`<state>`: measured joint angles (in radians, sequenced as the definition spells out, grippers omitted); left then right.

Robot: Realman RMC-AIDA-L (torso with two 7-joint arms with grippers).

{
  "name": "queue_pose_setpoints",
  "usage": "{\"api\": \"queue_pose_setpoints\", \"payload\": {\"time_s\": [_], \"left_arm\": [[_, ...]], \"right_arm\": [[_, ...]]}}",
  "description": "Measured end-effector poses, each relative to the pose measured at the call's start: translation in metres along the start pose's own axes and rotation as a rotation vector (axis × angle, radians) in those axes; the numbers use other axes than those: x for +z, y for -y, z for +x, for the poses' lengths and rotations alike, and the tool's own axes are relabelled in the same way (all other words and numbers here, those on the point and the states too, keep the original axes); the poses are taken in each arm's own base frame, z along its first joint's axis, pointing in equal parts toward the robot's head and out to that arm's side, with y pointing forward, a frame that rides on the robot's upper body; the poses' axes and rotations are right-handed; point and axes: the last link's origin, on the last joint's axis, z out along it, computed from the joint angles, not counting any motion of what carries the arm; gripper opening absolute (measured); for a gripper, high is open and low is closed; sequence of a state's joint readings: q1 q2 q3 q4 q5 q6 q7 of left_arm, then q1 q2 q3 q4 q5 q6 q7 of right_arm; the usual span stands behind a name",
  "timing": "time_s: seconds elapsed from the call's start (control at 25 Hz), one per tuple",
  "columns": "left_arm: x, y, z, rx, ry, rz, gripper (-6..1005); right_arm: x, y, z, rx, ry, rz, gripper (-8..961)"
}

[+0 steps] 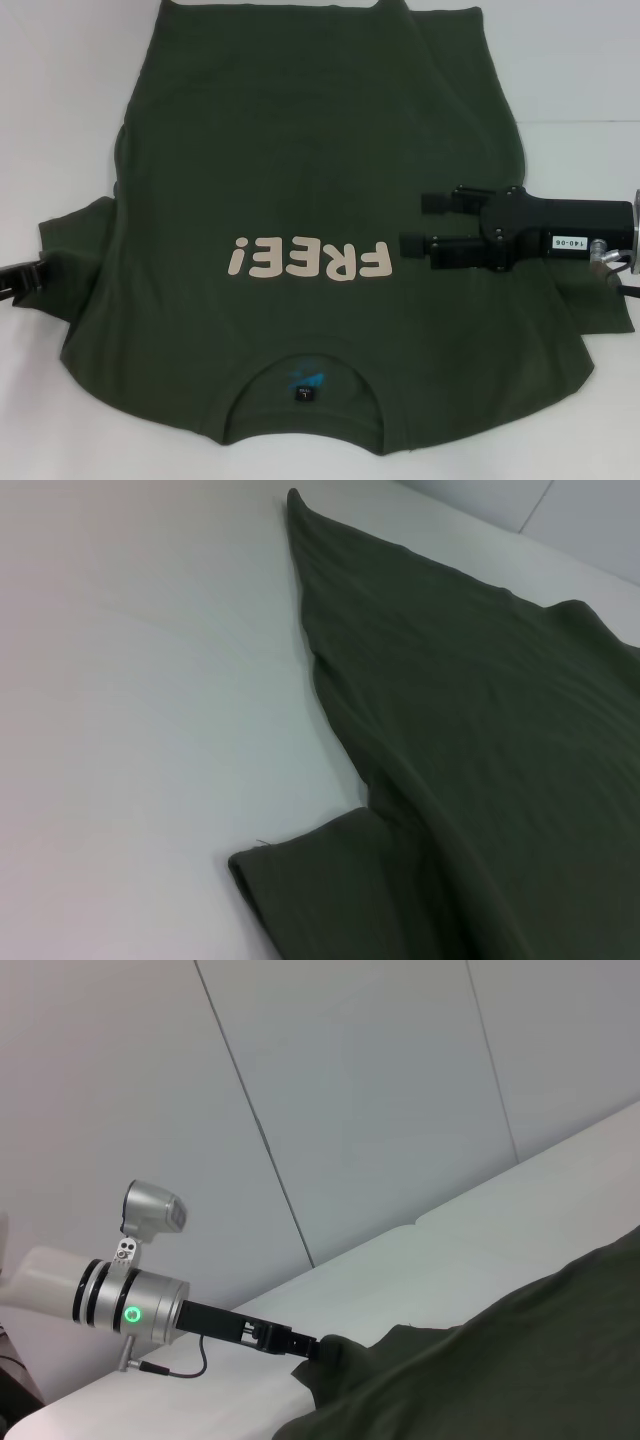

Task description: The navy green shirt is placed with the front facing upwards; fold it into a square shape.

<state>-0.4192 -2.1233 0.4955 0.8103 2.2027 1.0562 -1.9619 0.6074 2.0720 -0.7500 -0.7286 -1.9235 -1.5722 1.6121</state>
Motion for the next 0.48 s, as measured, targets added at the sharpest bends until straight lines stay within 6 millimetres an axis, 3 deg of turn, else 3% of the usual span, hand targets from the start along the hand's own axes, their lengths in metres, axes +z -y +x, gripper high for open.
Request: {"api": "queue_pose_setpoints", "payload": {"time_s": [0.24, 0.48], "left_arm": [[-0.003, 0.007, 0.008, 0.03, 0.008, 0.045, 3], [-0.009, 0.015, 0.021, 0.059, 0.002, 0.102, 5]], "right_arm": [[0.002, 0.0, 0.002, 0.008, 0.003, 0.002, 924], [0.003, -0.001, 0.002, 0.02, 0.016, -0.002, 924]]}}
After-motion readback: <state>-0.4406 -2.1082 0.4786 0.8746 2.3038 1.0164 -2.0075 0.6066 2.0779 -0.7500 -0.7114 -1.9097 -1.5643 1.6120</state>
